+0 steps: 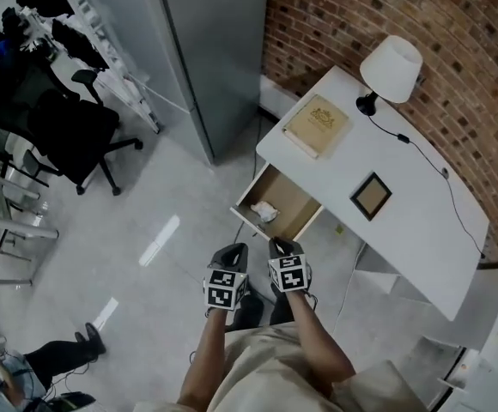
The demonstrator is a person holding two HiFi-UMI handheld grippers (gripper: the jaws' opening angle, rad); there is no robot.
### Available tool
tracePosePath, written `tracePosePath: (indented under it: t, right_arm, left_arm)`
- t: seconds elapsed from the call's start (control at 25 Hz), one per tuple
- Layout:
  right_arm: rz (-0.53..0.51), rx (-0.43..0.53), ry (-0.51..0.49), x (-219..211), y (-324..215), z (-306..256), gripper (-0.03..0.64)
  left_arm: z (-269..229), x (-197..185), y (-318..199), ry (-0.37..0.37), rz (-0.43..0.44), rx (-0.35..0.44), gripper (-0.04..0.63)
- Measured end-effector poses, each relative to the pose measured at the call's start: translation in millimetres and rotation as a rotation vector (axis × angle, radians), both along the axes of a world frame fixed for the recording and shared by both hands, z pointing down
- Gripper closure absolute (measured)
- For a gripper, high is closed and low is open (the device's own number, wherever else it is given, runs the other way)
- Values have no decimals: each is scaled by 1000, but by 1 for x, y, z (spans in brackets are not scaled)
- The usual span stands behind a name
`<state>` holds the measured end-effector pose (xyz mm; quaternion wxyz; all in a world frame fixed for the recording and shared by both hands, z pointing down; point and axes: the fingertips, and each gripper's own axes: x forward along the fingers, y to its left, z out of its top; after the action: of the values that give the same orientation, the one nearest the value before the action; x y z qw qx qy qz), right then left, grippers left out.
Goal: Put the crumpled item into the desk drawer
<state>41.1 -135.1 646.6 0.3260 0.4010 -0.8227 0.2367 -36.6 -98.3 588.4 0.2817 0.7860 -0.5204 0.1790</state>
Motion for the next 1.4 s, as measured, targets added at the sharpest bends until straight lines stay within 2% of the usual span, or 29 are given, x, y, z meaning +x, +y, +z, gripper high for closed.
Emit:
tracePosePath:
  t: [0.2,0.44,0.6,0.76,1.4]
  right_arm:
    - [31,25,-33,4,20,-31,569]
    - [61,11,-62,11,42,-38,569]
    - [64,7,-95,11,50,-44,569]
    - [42,36,-90,8,48,-52,569]
    - [41,13,-141,-6,45,-51,591]
  left_arm:
    - [-28,6,10,10,43,28,580]
    - [-34,5,18,26,66,49,580]
    - [-30,6,26,26,97,29,580]
    - [-31,-1,28,19,105,27,580]
    - [-26,-21,21,50,70,30,580]
